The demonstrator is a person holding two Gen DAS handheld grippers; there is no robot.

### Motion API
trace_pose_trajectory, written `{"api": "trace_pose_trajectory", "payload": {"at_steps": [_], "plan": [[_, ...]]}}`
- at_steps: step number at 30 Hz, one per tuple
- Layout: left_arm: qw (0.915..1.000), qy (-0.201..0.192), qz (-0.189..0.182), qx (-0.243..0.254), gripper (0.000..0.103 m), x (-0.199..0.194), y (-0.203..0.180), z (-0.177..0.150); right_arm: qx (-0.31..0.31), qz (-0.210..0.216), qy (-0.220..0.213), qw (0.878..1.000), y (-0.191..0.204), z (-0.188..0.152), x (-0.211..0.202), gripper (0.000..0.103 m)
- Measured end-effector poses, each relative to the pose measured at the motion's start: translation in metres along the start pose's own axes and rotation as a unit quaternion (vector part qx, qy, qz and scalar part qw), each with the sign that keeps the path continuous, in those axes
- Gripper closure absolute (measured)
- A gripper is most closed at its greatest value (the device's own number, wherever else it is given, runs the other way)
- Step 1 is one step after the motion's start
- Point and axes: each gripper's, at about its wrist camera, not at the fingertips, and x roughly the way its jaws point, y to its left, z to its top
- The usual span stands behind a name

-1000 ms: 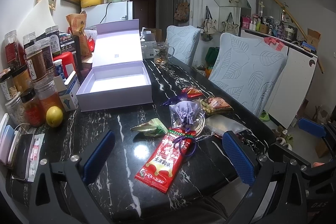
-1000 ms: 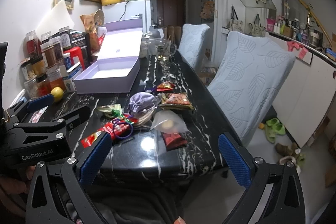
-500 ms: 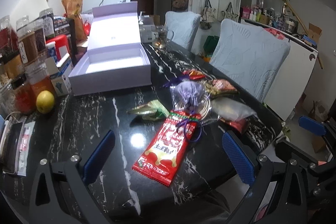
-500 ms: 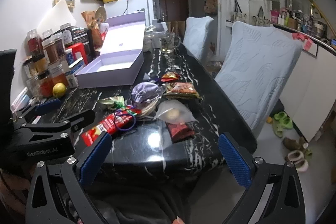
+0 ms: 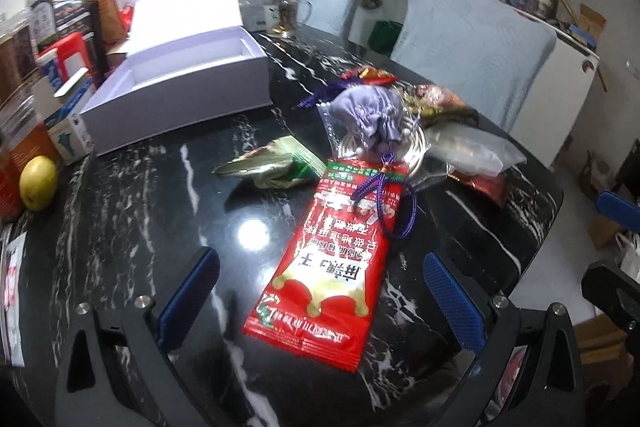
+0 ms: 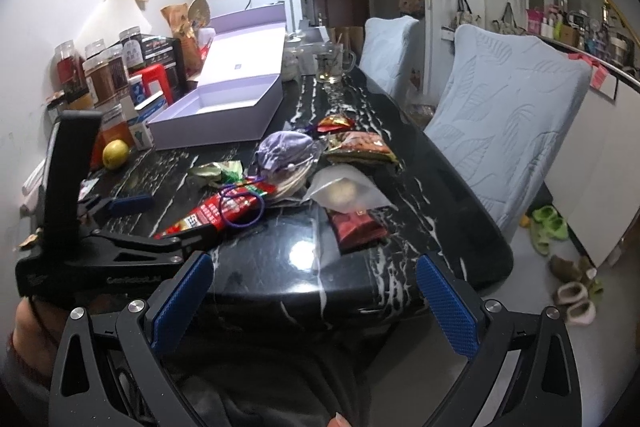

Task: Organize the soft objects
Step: 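Lower the left tool onto the red snack packet and close it, then grasp the purple drawstring pouch with the right tool while the left holds the red packet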

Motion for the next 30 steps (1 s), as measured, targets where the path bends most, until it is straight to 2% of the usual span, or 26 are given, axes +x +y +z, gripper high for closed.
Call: {"api": "trace_pose_trajectory", "payload": {"at_steps": [7,12,17,20,22,26,30], "plan": [[0.9982,0.031,-0.022,0.046,0.001,0.019,0.001,0.005,0.002,0.015,0.019,1.0,-0.001,0.0,0.015,0.0],[0.9955,0.039,-0.05,0.07,0.018,0.023,0.001,0.01,0.008,0.021,0.028,0.999,-0.003,0.005,0.023,0.0],[0.9922,0.031,-0.074,0.096,0.046,0.023,-0.005,0.015,0.011,0.031,0.036,0.999,-0.006,0.015,0.028,0.0],[0.9903,0.031,-0.086,0.104,0.053,0.023,-0.005,0.017,0.012,0.029,0.037,0.999,-0.008,0.022,0.031,0.0],[0.9903,0.037,-0.087,0.102,0.055,0.025,-0.005,0.019,0.012,0.027,0.04,0.999,-0.01,0.025,0.034,0.0],[0.9882,0.057,-0.125,0.068,0.056,0.021,0.005,0.023,0.015,0.025,0.051,0.998,-0.016,0.031,0.041,0.0],[0.9913,0.049,-0.111,0.051,0.056,0.008,0.015,0.026,0.023,0.025,0.056,0.998,-0.022,0.038,0.047,0.0]]}}
